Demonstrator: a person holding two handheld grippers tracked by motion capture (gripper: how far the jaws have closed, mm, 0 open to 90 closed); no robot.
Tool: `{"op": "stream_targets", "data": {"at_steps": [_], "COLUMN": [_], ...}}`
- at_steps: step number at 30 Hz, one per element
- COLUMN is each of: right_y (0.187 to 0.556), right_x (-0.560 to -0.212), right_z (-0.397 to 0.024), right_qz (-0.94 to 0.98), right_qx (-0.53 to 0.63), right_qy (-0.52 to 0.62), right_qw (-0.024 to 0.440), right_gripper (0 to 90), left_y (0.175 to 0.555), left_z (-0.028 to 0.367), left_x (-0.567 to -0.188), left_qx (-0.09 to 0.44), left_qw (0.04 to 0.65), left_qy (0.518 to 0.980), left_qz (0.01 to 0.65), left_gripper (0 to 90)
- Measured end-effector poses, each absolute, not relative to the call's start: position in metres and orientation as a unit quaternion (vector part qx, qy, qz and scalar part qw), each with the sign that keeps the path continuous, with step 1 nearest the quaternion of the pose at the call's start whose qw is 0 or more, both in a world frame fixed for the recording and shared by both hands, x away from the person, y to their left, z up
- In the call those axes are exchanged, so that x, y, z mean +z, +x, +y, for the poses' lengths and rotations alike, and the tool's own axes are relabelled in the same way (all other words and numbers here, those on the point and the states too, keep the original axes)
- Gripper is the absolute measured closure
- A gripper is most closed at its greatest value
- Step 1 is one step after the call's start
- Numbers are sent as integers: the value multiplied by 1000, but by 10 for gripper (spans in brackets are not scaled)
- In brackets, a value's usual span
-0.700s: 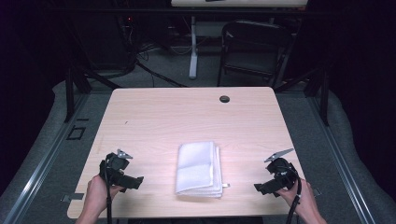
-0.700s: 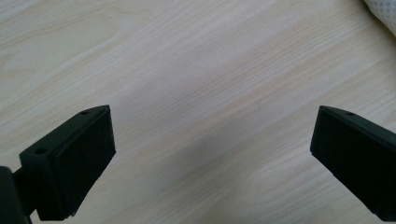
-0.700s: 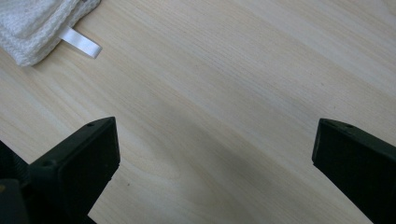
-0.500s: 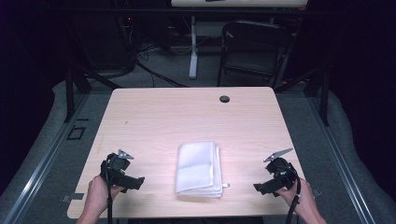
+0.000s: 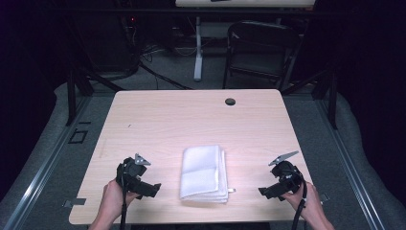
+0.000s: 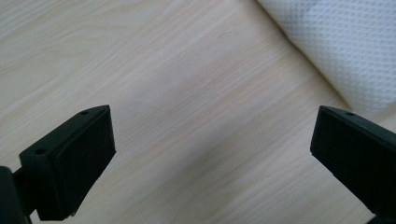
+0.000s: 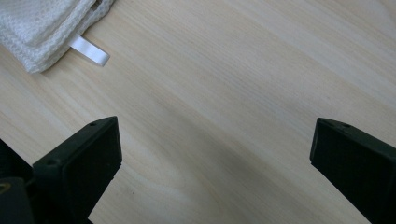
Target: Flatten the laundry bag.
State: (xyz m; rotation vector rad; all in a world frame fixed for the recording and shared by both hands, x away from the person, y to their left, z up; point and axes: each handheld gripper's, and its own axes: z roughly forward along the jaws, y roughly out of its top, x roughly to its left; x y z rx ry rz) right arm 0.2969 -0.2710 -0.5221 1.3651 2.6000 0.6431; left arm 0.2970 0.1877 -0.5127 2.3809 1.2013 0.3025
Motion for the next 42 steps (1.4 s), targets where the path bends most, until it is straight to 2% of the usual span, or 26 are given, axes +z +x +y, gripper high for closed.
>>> {"op": "stream_targets", "data": {"at_steps": [12, 15, 22, 42], "right_y": [295, 296, 294, 292], "right_x": [-525, -523, -523, -527], "right_z": [-263, -266, -265, -258], "right_qz": [859, 868, 869, 857], "right_qx": [224, 209, 206, 232], "right_qy": [454, 447, 445, 457], "right_qw": [73, 54, 57, 58], "right_gripper": [21, 22, 26, 42], "left_y": [293, 290, 286, 278], "left_z": [155, 143, 121, 78], "left_x": [-510, -509, -512, -519], "left_qx": [105, 103, 106, 88], "left_qw": [234, 240, 239, 239], "left_qy": [880, 888, 900, 919], "left_qz": [399, 379, 349, 301], "left_gripper": [2, 2, 0, 0]}}
